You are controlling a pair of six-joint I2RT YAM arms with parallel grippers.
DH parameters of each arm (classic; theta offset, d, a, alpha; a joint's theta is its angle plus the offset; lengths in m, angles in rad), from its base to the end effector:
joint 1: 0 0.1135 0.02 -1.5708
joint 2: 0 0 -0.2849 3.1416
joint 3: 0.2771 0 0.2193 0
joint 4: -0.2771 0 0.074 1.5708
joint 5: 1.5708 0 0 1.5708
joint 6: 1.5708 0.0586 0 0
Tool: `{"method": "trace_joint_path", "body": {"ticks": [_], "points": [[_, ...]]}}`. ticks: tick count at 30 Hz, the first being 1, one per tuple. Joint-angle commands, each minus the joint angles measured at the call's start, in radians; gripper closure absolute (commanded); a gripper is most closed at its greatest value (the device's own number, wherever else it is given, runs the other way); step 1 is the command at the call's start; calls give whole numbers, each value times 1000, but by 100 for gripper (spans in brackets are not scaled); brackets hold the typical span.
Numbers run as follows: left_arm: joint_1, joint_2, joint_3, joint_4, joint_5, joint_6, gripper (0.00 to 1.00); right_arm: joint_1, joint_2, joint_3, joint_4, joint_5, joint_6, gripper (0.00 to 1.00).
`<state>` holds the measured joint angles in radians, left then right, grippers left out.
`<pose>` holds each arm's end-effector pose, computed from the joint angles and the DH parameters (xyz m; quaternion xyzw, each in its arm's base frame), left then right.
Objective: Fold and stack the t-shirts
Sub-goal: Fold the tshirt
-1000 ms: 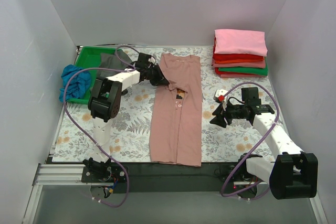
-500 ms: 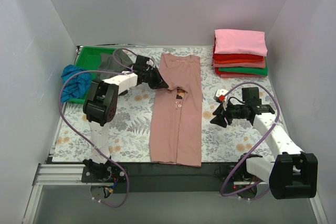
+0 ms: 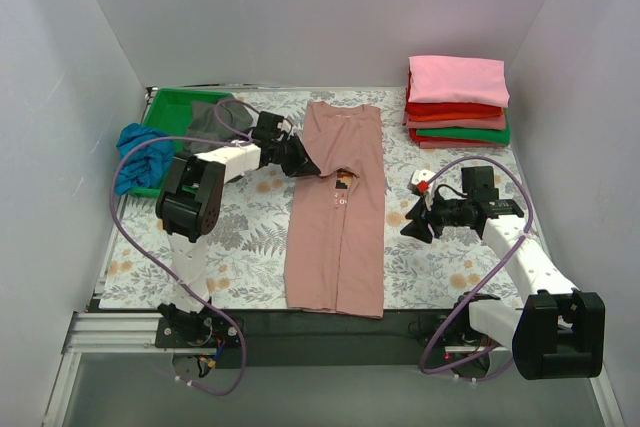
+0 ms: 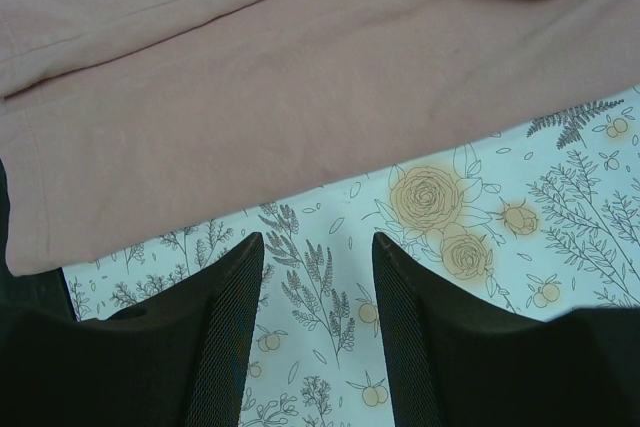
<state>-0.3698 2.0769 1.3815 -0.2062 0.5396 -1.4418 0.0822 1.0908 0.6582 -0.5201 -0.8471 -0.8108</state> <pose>0.3953 -0.1855 0.1761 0.3897 -0.8274 0.4044 0.0028 0.1663 0.0578 0.2403 -0.4877 0.7293 0.2670 0.3986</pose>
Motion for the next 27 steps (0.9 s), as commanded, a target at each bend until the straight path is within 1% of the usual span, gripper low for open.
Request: {"method": "trace_joint_path", "body": {"ticks": [1, 6, 8, 11, 12, 13, 14, 15, 16, 17, 18, 19, 20, 21, 22, 23, 24, 26, 27], "points": [[-6, -100, -24, 1, 34, 9, 100, -7, -8, 9, 17, -20, 5, 46], [-4, -104, -51, -1, 8, 18, 100, -7, -8, 9, 19, -18, 4, 46], [-4, -103, -50, -10, 10, 26, 83, -7, -5, 8, 17, -17, 4, 46], [-6, -112, -50, -45, -1, 64, 64, -7, -2, 8, 17, -15, 4, 46], [-4, -145, -62, -54, -15, 76, 61, -7, -2, 8, 17, -15, 2, 46], [-4, -176, -76, -53, -61, 89, 58, -7, -3, 8, 17, -15, 1, 46], [-6, -208, -88, -50, -84, 109, 52, -6, -3, 6, 17, -17, -1, 46], [-4, -240, -99, -48, -111, 154, 50, -7, -2, 6, 17, -17, -2, 46], [-4, -318, -125, -50, -145, 188, 46, -7, 1, 4, 12, -20, -5, 46], [-6, -357, -137, -50, -199, 219, 39, -7, 3, 6, 6, -29, -19, 45], [-4, -403, -157, -47, -232, 271, 36, -7, 4, 6, -3, -35, -28, 45], [-6, -485, -198, -47, -263, 293, 32, -6, 14, 7, -27, -46, -39, 44], [-4, -536, -228, -47, -303, 317, 28, -7, 18, 9, -49, -72, -78, 44], [-4, -579, -257, -39, -312, 340, 20, -6, 21, 12, -66, -88, -97, 43], [-3, -618, -286, -39, -319, 366, 15, -2, 26, 12, -81, -105, -122, 42], [-1, -697, -342, -44, -290, 377, 12, 16, 23, 8, -119, -136, -183, 40], [-1, -728, -361, -80, -259, 380, 9, 37, 21, -2, -142, -144, -227, 38], [3, -808, -412, -139, -189, 339, 10, 105, -3, -23, -182, -121, -290, 34], [2, -833, -436, -198, -131, 308, 11, 204, -17, -35, -181, -94, -332, 32]]}}
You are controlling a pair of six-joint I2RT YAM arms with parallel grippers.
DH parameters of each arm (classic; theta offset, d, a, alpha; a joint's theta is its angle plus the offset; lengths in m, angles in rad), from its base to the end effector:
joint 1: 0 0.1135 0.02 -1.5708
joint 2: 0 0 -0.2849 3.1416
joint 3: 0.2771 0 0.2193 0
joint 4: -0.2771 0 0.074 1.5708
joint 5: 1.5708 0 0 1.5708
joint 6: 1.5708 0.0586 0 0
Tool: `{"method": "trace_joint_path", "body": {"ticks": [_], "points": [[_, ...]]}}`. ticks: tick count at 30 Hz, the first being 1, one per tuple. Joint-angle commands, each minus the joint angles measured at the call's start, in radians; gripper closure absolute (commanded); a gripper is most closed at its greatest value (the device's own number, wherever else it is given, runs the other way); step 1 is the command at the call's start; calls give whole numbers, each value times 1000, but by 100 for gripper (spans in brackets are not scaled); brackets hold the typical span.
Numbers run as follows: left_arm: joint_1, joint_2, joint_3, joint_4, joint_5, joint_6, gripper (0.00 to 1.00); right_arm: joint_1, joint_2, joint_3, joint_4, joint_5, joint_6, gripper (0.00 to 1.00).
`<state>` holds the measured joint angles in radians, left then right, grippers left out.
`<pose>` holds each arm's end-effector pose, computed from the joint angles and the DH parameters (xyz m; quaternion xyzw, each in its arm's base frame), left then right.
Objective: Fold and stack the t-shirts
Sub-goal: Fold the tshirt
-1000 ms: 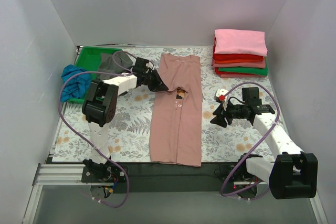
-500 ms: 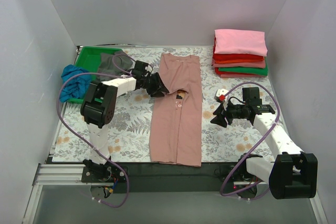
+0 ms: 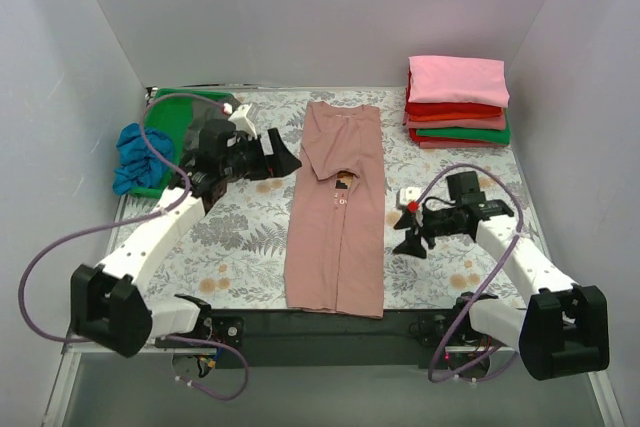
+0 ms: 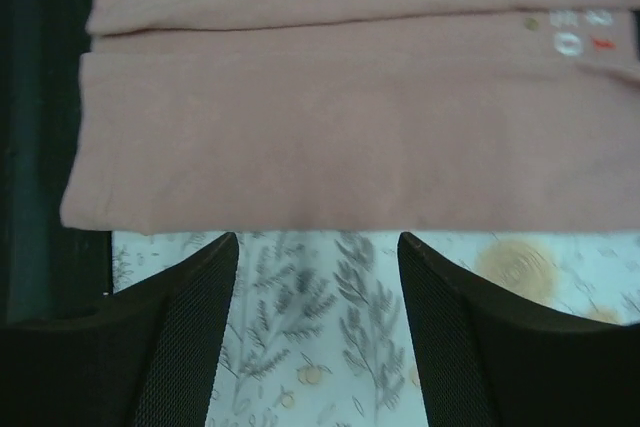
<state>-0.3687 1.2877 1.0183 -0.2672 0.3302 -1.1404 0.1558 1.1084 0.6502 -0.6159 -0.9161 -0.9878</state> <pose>0.2459 -0.1154 0.3226 -0.2474 0.8250 -0.4381 0.2574 0.1517 0.0709 0.2326 -0.5619 0.6723 0.3030 0.3749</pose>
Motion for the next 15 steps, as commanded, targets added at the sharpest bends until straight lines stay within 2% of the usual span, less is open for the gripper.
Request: {"method": "trace_joint_path", "body": {"ticks": [1, 2, 3, 6, 9, 15], "points": [[2, -63, -92, -171, 110, -30, 14, 184, -57, -53, -84, 5, -172, 28], [-1, -108, -115, -199, 136, -92, 17, 273, -65, -63, -85, 50, -184, 26], [-4, -132, -171, -245, 195, -122, 21, 309, -70, -69, -85, 74, -189, 25], [-33, -281, -288, -294, 227, -228, 23, 404, -49, -70, -99, 140, -192, 25], [-93, -413, -368, -352, 213, -344, 23, 502, -45, -70, -108, 200, -192, 25], [-285, -495, -437, -475, 87, -537, 23, 672, 5, 0, -151, 330, -170, 25]]}}
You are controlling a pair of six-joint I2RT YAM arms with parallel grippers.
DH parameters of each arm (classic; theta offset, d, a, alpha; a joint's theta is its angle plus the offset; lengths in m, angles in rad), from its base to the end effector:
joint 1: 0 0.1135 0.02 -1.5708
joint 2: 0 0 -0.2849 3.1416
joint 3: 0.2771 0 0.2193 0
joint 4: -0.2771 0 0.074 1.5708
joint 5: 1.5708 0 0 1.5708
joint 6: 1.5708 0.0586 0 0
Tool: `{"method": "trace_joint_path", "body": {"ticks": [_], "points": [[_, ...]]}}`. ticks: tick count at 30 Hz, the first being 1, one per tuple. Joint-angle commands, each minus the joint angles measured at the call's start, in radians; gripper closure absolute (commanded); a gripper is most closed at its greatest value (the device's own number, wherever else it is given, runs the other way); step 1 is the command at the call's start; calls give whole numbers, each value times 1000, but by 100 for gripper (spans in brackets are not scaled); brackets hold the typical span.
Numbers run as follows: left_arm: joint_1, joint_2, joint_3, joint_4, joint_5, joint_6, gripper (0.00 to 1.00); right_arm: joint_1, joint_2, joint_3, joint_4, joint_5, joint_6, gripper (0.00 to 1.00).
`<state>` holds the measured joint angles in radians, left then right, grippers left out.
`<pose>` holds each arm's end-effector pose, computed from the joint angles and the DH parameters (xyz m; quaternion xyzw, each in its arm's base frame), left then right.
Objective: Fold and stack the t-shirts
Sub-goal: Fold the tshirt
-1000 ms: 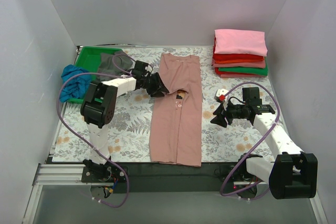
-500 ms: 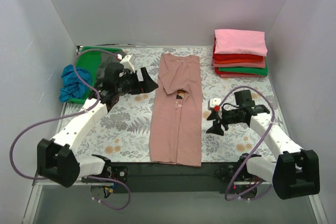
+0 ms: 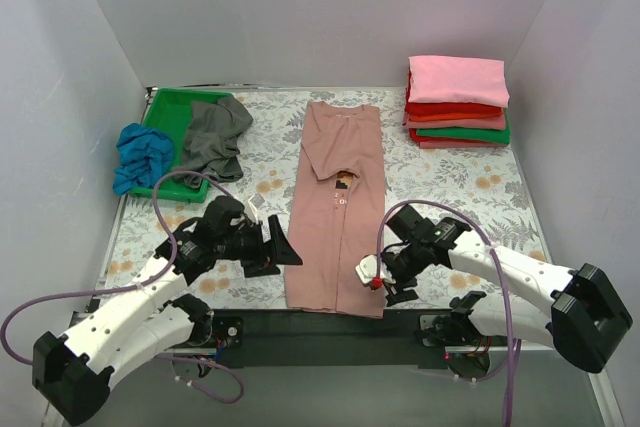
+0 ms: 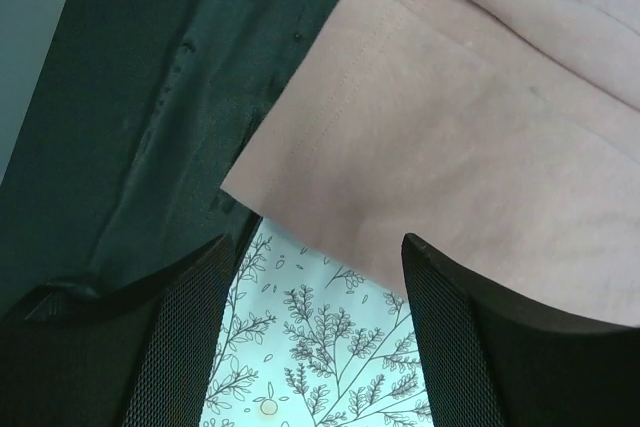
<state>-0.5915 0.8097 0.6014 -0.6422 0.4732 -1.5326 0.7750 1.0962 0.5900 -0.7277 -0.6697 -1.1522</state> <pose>0.0893 -0.0921 0.2400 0.3388 -0.8484 0.4061 0.0247 0.0767 0.1261 0.2039 -0.7961 0.4860 0.2885 0.2163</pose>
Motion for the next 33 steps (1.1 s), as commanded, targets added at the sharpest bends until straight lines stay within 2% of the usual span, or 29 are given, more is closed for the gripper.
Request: {"method": "trace_joint_path", "body": {"ticks": [1, 5, 11, 20, 26, 33], "points": [[-80, -18, -20, -117, -73, -159, 23, 66, 33, 70, -39, 94, 3, 25], [-166, 2, -29, -134, -160, -242, 23, 98, 57, 94, -32, 84, 26, 26], [-215, 26, -84, -105, -242, -395, 24, 93, 25, 48, 8, 116, 51, 25], [-257, 11, -144, -25, -298, -596, 24, 0, -13, 19, 24, 65, 42, 24], [-277, 88, -164, 52, -286, -652, 33, -5, -19, 16, 24, 47, 39, 24], [-324, 187, -160, 18, -294, -652, 38, 33, -22, 5, 5, -39, 8, 24]]}}
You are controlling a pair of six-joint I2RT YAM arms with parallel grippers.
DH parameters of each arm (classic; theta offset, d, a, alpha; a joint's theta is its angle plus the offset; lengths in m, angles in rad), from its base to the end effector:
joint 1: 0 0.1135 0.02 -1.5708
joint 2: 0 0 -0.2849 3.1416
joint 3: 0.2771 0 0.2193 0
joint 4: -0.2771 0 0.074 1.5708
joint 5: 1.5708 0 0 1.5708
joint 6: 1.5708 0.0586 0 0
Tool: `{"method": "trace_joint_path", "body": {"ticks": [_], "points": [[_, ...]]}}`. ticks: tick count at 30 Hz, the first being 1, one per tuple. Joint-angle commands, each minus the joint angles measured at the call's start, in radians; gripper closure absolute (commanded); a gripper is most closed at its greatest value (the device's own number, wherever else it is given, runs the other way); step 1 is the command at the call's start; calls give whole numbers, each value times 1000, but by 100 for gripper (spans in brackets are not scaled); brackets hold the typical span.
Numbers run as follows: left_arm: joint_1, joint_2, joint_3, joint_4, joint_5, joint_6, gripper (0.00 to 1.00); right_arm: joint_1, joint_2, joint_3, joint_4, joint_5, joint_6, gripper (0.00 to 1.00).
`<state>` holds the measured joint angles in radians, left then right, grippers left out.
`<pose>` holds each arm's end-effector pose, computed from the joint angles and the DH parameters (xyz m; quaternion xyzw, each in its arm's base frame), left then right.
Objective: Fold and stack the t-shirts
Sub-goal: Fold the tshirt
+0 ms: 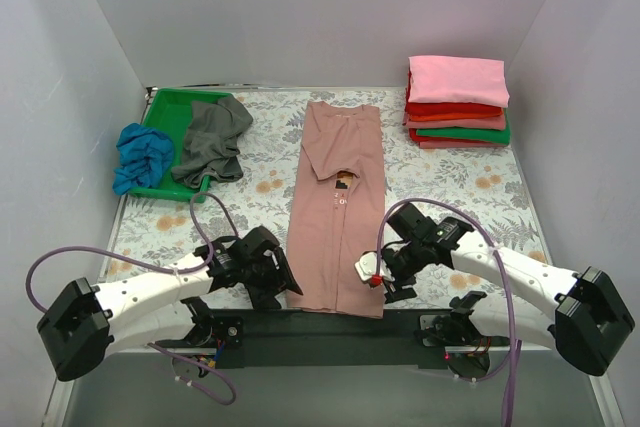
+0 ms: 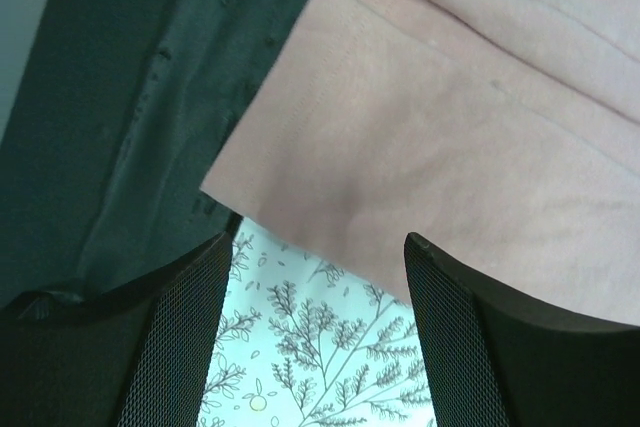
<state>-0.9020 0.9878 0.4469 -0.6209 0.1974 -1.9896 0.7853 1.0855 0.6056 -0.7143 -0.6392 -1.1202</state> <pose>0.0698 -0.1069 0.1735 0.4870 -0.8442 0.2125 0.0705 0.0788 0.1282 0.2088 -0.7941 0.4925 0.2747 0.2267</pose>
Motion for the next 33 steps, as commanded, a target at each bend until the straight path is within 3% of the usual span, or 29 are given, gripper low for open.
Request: {"method": "trace_joint_path", "body": {"ticks": [1, 6, 7, 10, 14, 16, 24, 33], "points": [[-18, 17, -14, 13, -16, -198, 38, 44, -7, -10, -7, -68, -24, 24], [-32, 71, -8, 38, -38, -215, 43, 75, 22, -12, 3, -53, -24, 25], [-35, 74, -10, 39, -42, -218, 49, 74, 21, -13, 6, -54, -24, 25], [-35, 87, -27, 91, -44, -232, 55, 75, 14, -20, 12, -50, -23, 25], [-37, 132, -19, 113, -39, -227, 57, 75, 13, -21, 15, -50, -21, 25], [-40, 143, -11, 113, -42, -221, 65, 75, 16, -23, 18, -50, -21, 25], [-40, 39, -14, 3, -88, -216, 88, 80, 19, -32, 15, -69, -36, 25], [-40, 0, -31, -10, -93, -212, 98, 182, 82, -20, 62, -10, -29, 27]]}}
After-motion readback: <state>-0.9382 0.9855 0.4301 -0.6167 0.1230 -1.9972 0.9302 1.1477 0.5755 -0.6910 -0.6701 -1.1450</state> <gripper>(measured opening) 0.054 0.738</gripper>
